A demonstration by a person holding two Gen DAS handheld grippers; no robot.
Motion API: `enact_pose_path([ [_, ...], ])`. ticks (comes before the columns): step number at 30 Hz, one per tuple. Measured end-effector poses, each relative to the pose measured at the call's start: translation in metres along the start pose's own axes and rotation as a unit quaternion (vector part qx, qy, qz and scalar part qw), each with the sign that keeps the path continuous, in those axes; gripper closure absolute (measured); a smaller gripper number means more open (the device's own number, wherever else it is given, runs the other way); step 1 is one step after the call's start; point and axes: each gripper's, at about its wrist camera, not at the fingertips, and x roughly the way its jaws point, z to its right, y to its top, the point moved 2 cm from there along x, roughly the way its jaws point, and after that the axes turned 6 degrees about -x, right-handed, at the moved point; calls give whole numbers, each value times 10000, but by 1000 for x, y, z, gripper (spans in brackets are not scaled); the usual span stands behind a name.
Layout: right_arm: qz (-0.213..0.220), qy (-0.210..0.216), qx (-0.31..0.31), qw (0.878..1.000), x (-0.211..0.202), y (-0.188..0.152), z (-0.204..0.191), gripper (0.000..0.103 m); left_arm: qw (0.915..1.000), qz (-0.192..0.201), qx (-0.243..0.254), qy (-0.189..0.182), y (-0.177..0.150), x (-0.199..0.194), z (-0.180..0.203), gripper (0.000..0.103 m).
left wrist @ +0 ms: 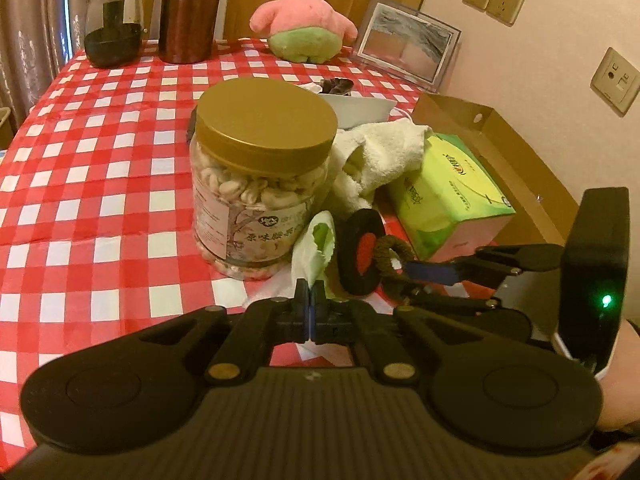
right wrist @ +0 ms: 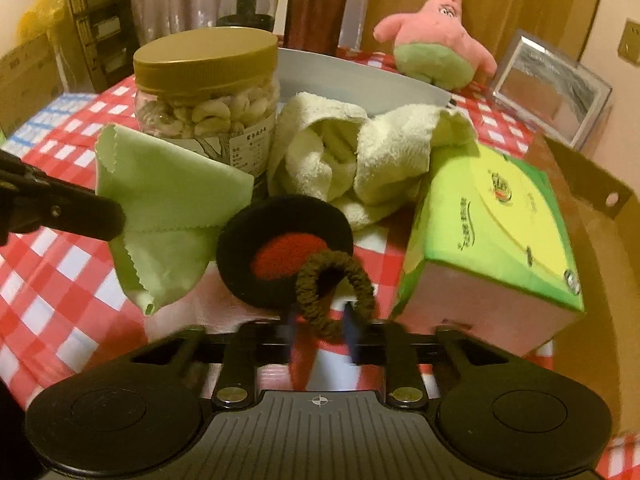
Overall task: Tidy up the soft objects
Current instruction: 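Carry the green cloth and hair tie into the cardboard tray and release both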
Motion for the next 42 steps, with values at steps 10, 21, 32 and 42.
enact_pose_path([
  [10, 214, 151, 408, 9988, -42, 1, 9, 98, 9997, 213, 7, -71, 7, -23, 14, 103],
  [21, 592, -53, 841, 9947, -114, -6, 29, 98, 9979, 539, 215, -300, 21, -56, 57, 103],
  [32, 851, -856, 1525, 9809, -171, -27, 129, 98, 9895, 549, 759, -1099, 50, -34, 157, 103],
  [42, 710, -1348, 1891, 9701, -177, -61, 221, 97, 9792, 299, 1052, -1708, 68, 26, 249, 103],
])
